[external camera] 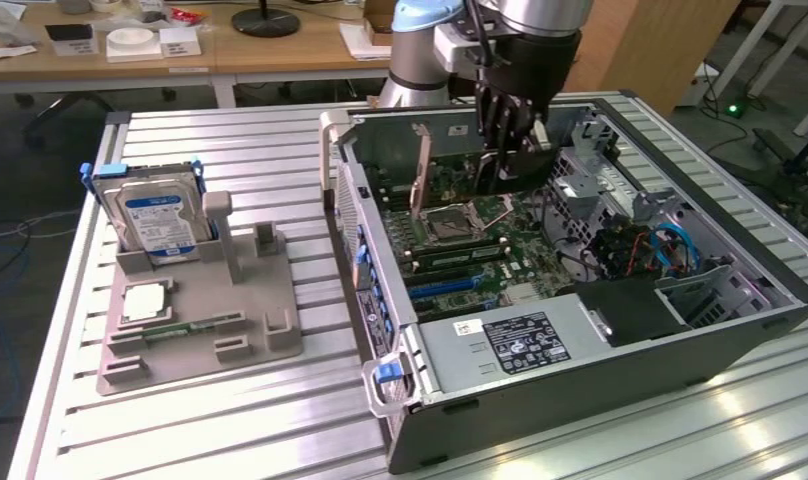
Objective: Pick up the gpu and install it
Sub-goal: 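Insert the gpu into the slot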
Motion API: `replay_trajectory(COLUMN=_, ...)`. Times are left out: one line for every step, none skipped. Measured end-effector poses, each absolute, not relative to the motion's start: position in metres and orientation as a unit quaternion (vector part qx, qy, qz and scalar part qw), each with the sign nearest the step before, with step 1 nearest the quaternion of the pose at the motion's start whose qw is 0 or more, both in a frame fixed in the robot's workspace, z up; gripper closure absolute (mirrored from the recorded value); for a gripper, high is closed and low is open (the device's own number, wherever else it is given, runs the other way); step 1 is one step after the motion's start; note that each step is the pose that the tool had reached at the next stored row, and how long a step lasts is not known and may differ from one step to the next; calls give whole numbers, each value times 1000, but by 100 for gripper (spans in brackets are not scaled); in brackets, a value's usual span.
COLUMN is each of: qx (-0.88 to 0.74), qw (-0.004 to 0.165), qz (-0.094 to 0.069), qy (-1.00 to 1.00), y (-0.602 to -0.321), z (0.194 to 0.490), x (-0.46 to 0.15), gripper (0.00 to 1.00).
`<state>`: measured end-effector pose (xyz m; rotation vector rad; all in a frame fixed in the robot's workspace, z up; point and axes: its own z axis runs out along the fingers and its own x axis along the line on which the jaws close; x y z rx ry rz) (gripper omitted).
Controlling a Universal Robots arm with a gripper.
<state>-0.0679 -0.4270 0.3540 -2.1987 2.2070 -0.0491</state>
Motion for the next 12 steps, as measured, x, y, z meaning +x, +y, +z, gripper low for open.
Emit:
replay_trajectory(qx=-706, qw=13, qz=-16, qy=708, y=-427, z=354, x=-68, gripper=72)
replay_trajectory(qx=-706, qw=13, qz=-16, qy=708, y=-427, z=353, x=-68, gripper=72)
replay_trajectory(qx=-706, qw=13, qz=-16, qy=708, y=-427, z=353, x=-68, gripper=72)
replay_trajectory(qx=-706, qw=13, qz=-16, qy=708, y=-427, z=352, x=-68, gripper=72)
replay_trajectory(qx=-706, qw=13, qz=-16, qy=708, y=-427, z=352, x=-68, gripper=72)
replay_trajectory(qx=-706, qw=13, qz=-16, qy=708, y=-427, z=352, x=-68, gripper=72)
replay_trajectory(qx=-706, qw=13, qz=-16, qy=708, y=-427, z=351, x=-68, gripper=72)
replay_trajectory(qx=-706, qw=13, qz=-16, qy=708, y=-427, z=351, x=-68, gripper=72)
replay_trajectory(qx=-706, qw=13, qz=-16, qy=708, y=-427, z=351, x=-68, gripper=72)
replay_trajectory(qx=-706, qw=13, qz=-16, qy=708, y=-427, z=350, x=-68, gripper=72)
replay_trajectory(qx=-706, qw=13, qz=-16, qy=708, y=-427, z=350, x=-68, gripper=72)
replay_trajectory(qx=-706, qw=13, qz=-16, qy=708, y=-427, z=350, x=-68, gripper=72)
